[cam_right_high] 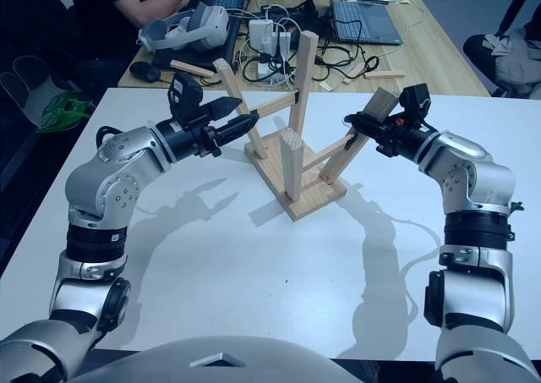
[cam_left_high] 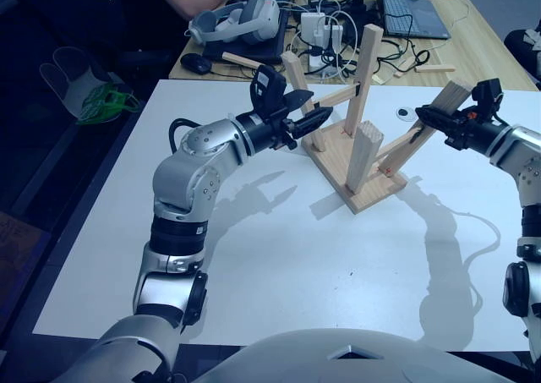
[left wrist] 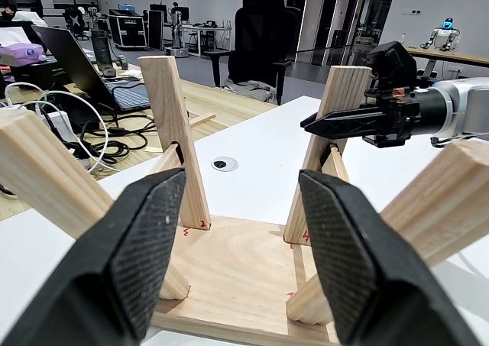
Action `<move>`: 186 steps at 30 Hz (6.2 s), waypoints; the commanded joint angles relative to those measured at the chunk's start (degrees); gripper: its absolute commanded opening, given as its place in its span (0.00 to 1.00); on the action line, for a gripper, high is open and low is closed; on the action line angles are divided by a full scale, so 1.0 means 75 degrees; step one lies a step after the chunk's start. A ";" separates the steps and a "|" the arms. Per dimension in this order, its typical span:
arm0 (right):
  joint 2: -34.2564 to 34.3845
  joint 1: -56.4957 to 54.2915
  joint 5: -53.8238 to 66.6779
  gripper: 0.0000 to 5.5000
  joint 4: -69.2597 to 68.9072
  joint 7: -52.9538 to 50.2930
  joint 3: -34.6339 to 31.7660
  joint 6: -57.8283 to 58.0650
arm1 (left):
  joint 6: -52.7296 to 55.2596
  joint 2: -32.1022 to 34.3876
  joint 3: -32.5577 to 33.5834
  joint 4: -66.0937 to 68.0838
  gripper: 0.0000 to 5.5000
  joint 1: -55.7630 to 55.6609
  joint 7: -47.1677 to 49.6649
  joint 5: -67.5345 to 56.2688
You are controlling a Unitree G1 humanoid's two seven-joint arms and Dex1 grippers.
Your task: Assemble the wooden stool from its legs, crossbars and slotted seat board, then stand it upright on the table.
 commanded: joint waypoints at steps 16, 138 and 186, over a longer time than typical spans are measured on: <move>-0.0142 0.0934 -0.2460 0.62 0.0307 -0.0386 0.1584 -0.1655 | -0.0160 -0.0038 0.0051 0.0188 0.50 -0.0143 0.0218 0.0221; 0.3656 0.0045 -0.1450 0.10 -0.4145 -0.2748 0.1310 0.0069 | -0.4419 -0.2421 0.3191 0.3504 0.50 -0.0363 0.4531 -0.0151; 0.0103 0.3145 -0.3167 0.00 0.2173 0.0510 0.0421 -0.4057 | 0.1350 -0.2423 -0.1106 0.2041 0.01 0.2102 0.3089 0.2033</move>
